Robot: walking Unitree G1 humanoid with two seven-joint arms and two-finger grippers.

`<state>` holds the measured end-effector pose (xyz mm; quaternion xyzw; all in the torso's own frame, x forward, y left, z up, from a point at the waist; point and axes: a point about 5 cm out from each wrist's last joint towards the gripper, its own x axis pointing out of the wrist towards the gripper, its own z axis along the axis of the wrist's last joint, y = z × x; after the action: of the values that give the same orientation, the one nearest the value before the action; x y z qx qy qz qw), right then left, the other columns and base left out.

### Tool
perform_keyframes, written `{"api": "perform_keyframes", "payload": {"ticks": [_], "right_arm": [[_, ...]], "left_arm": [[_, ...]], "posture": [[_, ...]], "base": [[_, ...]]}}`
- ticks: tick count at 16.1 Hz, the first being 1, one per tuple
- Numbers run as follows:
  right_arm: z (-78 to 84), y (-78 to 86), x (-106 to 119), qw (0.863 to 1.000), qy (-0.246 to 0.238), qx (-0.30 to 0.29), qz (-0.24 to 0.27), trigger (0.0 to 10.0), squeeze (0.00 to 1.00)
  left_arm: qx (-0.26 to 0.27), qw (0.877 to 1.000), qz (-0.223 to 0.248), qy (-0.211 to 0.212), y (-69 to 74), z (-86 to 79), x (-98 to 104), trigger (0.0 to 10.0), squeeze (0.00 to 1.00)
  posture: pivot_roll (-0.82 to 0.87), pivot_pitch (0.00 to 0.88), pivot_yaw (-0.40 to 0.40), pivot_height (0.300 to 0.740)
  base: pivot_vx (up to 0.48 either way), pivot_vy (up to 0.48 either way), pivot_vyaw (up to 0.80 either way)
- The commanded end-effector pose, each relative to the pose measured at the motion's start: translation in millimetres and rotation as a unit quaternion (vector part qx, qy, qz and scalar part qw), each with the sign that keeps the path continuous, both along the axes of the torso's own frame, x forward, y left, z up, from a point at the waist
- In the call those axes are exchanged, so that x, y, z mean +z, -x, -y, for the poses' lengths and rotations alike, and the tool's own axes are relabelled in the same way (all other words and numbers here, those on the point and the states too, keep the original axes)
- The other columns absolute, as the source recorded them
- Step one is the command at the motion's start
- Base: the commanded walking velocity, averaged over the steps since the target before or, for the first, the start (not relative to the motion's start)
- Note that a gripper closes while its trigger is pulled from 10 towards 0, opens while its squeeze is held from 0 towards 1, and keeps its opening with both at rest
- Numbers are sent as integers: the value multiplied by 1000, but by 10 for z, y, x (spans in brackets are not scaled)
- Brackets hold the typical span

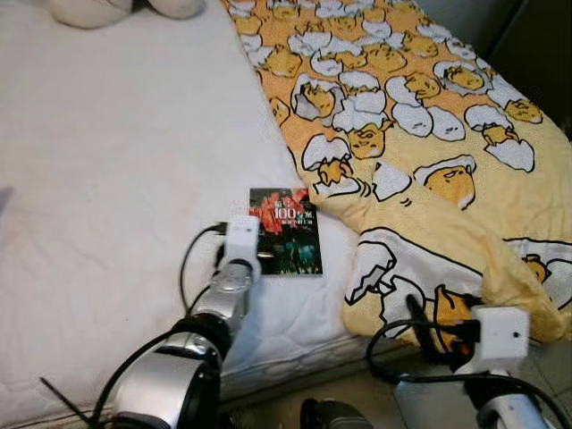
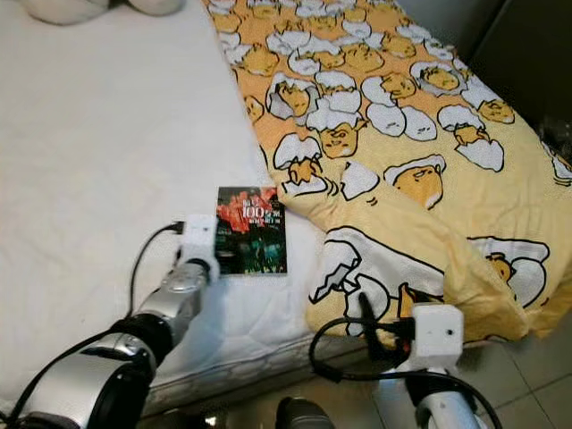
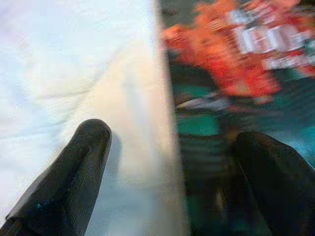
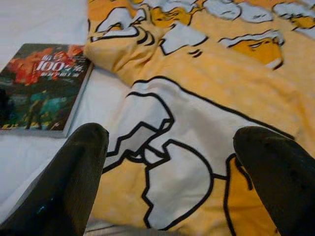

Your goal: Clean up the room

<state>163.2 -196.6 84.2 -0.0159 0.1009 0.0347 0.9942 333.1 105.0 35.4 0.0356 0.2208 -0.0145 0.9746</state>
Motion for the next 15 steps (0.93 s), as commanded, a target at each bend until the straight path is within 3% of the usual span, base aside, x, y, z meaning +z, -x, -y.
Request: {"api": "perform_keyframes", "payload": {"ticks": [1,2,4,5,7,12,15], "right_arm": [[15,0,25,1000,-9,10,-1,10000,0],[21,4,4,1000,-11,16,-7,10000,0],[9,-15,-20,1000,-13,22,-13,10000,0],[4,-22,-21,1000,-14,23,-13,10000,0],[21,-21,-16,999,-14,28,-15,10000,0],[49,20,-30,999,-12,24,-21,10000,0],[27,49,-55,999,-15,24,-27,10000,0]], "left_arm": [[-3,1000,-16,-11,73,3,-93,10000,0],[-10,999,-30,9,112,29,-142,10000,0],[-2,994,-65,91,183,97,-227,10000,0],[4,993,-64,96,185,96,-229,10000,0],[7,986,-65,153,184,166,-215,10000,0],[-49,980,-22,190,114,393,-55,10000,0],[-82,980,-24,179,141,481,-59,10000,0]], "posture": [[-275,161,-77,740],[-273,160,-80,740],[-263,158,-88,740],[-263,158,-90,740],[-272,160,-103,740],[-280,164,-91,740],[-279,168,-88,740]], "base": [[0,0,0],[0,0,0],[0,0,0],[0,0,0],[0,0,0],[0,0,0],[0,0,0]]}}
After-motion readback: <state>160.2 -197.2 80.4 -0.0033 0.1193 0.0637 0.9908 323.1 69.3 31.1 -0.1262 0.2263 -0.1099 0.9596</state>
